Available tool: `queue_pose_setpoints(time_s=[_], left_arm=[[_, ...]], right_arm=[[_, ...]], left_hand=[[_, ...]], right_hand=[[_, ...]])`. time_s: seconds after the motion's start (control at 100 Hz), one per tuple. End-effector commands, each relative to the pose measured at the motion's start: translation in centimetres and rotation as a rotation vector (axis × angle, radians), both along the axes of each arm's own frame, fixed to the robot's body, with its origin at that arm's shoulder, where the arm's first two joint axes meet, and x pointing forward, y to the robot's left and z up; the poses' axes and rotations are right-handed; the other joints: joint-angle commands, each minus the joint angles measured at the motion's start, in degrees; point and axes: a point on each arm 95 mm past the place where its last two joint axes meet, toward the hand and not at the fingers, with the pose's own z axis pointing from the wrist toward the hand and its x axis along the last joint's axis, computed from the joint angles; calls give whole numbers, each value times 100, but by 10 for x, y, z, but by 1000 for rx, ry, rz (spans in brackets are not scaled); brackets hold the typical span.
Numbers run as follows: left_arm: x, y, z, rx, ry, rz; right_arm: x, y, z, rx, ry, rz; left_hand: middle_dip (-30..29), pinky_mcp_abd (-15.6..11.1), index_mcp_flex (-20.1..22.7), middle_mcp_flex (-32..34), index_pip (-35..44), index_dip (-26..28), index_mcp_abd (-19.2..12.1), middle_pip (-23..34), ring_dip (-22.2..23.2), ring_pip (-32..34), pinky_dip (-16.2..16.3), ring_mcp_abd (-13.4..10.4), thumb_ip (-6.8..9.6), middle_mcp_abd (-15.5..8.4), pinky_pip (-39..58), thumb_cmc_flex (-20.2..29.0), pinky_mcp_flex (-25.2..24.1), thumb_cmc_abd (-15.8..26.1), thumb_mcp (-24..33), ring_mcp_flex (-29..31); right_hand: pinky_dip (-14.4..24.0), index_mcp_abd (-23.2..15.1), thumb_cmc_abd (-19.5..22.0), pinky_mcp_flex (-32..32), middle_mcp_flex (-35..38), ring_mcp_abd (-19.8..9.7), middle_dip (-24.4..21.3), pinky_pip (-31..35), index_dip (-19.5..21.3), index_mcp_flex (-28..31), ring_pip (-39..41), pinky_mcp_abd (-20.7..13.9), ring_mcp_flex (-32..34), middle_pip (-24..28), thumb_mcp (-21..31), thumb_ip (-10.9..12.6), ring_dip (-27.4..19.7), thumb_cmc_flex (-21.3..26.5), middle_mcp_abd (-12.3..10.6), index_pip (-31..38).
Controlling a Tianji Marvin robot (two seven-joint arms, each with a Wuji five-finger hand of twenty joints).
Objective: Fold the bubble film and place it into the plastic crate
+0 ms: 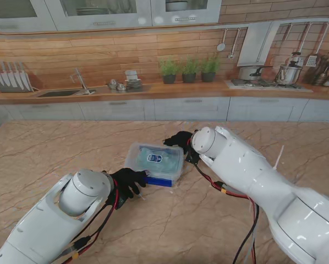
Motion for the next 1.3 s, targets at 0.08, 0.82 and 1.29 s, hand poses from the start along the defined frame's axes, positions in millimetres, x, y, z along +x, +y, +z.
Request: queue_pose_setpoints(time_s=[0.08,0.82,1.29], left_arm=[[-3,-7,-5,-14,0,0],[9,-16,-7,227,-70,-24],[-2,-29,-11,215,-66,-47]], right_arm=[[-21,-9,-20,-45,31,3],[-122,-20,-16,-103,42,39],[-114,-31,6,-17,-54,-207]], left_hand=[[12,-88,-148,-80,-159,-86,-12,-23,-57,-124,-34,29,79,52,38,-354,-26,197,-111,-149],[395,129,301,886,2176,827,-105,1079,151,743,302,-78,241,-332,494,678,917,-558,277,853],[473,255,694,1490,2924,580,-107,1438,163,956,429,-45,181,-409,683,636,1265,-672,1338,1295]], right_hand=[[156,370,-43,5,149,-17,39,-89,284,581,24,-20,-61,91,-91,-22,12,63,56,362],[219,799,25,303,902,316,120,195,1139,1300,450,91,366,316,-219,52,150,306,270,580],[-107,2082,-138,2024,1864,956,226,2488,597,551,1919,588,2466,1206,20,142,332,9,817,-1097]])
